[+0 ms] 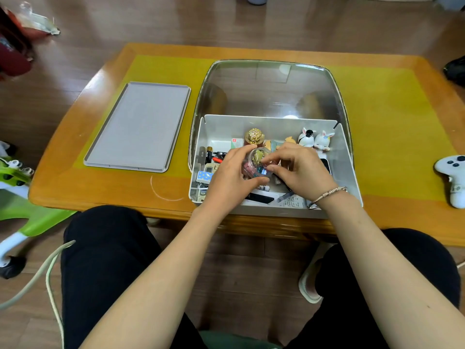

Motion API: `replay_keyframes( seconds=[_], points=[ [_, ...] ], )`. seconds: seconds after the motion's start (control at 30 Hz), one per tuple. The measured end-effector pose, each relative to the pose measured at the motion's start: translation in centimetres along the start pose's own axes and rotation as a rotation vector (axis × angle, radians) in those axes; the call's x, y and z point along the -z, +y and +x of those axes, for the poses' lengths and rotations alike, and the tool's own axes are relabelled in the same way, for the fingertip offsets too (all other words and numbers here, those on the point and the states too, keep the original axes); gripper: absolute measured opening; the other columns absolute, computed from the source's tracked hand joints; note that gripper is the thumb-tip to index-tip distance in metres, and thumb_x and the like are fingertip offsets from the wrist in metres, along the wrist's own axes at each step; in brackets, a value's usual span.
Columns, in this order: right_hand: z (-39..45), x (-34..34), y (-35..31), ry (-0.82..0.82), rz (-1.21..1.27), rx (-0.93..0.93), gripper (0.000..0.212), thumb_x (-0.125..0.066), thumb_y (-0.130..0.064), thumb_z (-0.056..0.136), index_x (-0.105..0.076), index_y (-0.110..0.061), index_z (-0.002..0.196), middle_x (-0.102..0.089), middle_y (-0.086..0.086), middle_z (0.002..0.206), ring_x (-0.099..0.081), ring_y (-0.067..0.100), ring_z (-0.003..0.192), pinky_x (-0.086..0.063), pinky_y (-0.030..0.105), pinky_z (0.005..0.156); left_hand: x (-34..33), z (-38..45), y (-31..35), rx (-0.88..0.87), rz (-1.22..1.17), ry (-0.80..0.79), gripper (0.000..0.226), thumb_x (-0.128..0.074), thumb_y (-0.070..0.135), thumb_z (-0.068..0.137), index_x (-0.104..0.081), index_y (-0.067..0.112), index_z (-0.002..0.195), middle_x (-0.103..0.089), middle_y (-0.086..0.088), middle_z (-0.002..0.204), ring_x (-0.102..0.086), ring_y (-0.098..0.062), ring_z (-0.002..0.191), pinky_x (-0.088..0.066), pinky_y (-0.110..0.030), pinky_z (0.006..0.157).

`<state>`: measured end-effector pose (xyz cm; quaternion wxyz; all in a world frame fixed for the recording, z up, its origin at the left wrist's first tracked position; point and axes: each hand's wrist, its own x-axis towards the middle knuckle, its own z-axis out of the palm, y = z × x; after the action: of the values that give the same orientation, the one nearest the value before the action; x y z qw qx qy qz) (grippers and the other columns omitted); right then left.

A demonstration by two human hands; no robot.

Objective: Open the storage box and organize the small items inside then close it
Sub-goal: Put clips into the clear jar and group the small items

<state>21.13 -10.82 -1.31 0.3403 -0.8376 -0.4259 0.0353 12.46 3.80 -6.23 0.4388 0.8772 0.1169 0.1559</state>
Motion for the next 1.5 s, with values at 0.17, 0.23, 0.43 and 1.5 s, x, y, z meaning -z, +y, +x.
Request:
replay_keyframes(
  seconds=[0.17,0.23,0.43,1.5],
  points=[
    [-0.4,0.2,-0.5,0.143,-0.002,-0.034,0.009,-0.07,-0.007,0.08,-0.07,-0.015,0.085,-0.06,-0.002,0.076,-0.051,0.015,0.069,-0.039,0.025,0.068,0.0,0.1,-0.1,0.02,0.007,-0.006,0.069,-0.082,0.036,0.072,-0.049,0.026,0.132,-0.051,0.008,0.12,-0.048,-0.005,0.105,-0.045,-0.023,0.09],
    [-0.4,0.1,-0.4,0.123,-0.05,-0.043,0.012,-0.067,-0.007,0.083,-0.072,-0.016,0.09,-0.057,-0.001,0.078,-0.047,0.013,0.072,-0.036,0.023,0.069,0.0,0.0,0.0,0.023,0.023,-0.001,0.069,-0.081,0.037,0.072,-0.048,0.027,0.132,-0.051,0.008,0.122,-0.047,-0.004,0.105,-0.046,-0.024,0.09],
    [-0.2,-0.3,-0.4,-0.016,-0.147,-0.09,0.028,-0.053,-0.008,0.091,-0.069,-0.02,0.111,-0.039,-0.005,0.08,-0.046,0.017,0.08,-0.038,0.028,0.071,0.0,-0.1,0.3,-0.046,0.061,-0.048,0.072,-0.082,0.034,0.072,-0.047,0.026,0.135,-0.051,0.004,0.13,-0.049,-0.011,0.117,-0.044,-0.026,0.094],
    [-0.7,-0.1,-1.7,-0.077,0.009,-0.072,0.025,-0.056,-0.007,0.083,-0.07,-0.022,0.098,-0.067,-0.017,0.086,-0.053,0.016,0.096,-0.034,0.041,0.097,-0.1,-0.2,0.1,-0.019,0.046,-0.015,0.069,-0.078,0.032,0.077,-0.044,0.027,0.136,-0.051,0.005,0.129,-0.051,-0.009,0.112,-0.043,-0.019,0.087]
  ],
)
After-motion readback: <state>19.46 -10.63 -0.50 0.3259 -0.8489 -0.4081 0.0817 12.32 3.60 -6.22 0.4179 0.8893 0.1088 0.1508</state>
